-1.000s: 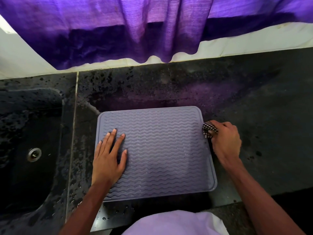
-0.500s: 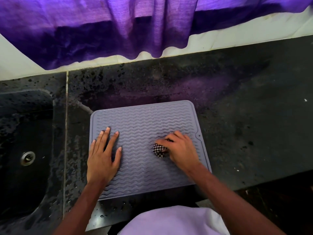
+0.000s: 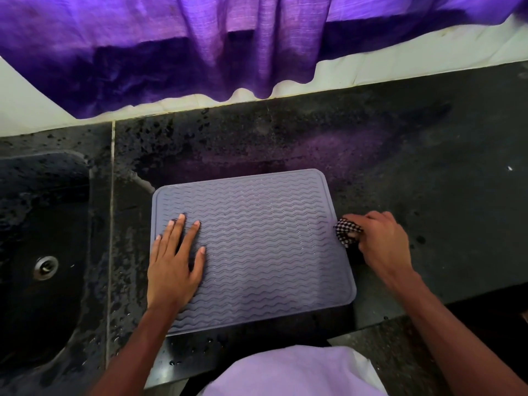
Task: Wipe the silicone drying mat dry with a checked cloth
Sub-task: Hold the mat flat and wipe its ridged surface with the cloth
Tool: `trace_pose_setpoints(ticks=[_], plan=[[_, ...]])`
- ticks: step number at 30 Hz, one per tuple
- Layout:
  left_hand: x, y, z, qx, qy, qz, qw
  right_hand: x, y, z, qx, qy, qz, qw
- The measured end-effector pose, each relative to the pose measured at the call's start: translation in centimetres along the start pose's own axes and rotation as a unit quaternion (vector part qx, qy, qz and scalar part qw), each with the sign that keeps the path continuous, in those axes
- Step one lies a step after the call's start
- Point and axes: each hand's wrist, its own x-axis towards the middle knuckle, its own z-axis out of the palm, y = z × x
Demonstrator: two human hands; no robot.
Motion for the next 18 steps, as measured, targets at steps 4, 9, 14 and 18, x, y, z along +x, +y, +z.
trace_pose_setpoints(ticks=[4, 9, 14, 18], plan=[[-0.1, 0.0, 0.0, 0.000, 0.000, 0.000, 1.000, -0.8, -4.6, -0.1, 0.142, 0.003, -0.055, 0.988], [0.0, 0.0, -0.1, 0.000, -0.001, 0.003, 1.000, -3.1, -11.6, 2.9, 0.126, -0.013, -0.158, 0.979], [-0.1, 0.0, -0.1, 0.003, 0.001, 0.005, 1.000, -4.0, -10.2, 4.2, 0.070, 0.012, -0.161, 0.984], [-0.1, -0.1, -0.1, 0.002, 0.000, 0.005, 1.000, -3.3, -6.2, 3.0, 0.034, 0.012, -0.098, 0.994]])
